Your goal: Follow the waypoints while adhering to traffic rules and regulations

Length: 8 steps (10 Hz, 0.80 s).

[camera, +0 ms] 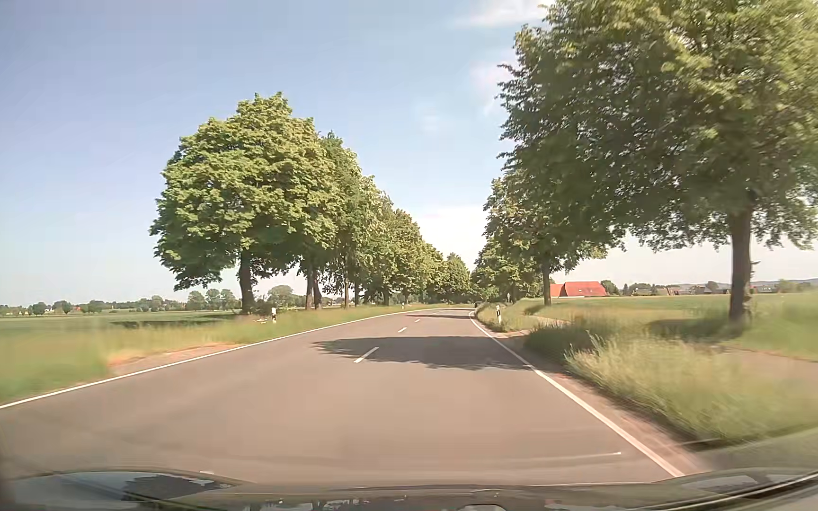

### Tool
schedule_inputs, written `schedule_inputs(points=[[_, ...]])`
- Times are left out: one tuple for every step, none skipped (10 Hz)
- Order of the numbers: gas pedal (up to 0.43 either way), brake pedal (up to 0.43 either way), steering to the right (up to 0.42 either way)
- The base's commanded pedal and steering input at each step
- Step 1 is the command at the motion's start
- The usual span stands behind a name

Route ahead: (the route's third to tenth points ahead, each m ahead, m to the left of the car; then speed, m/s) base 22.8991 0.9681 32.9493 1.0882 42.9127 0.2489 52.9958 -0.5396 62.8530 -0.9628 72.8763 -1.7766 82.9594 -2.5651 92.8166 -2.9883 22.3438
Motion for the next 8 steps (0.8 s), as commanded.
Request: schedule_inputs(points=[[0.228, 0.0, 0.004], [0.228, 0.0, 0.004], [0.228, 0.0, 0.004], [0.228, 0.0, 0.004], [0.228, 0.0, 0.004], [0.228, 0.0, 0.004], [0.228, 0.0, 0.004], [0.228, 0.0, 0.004]])
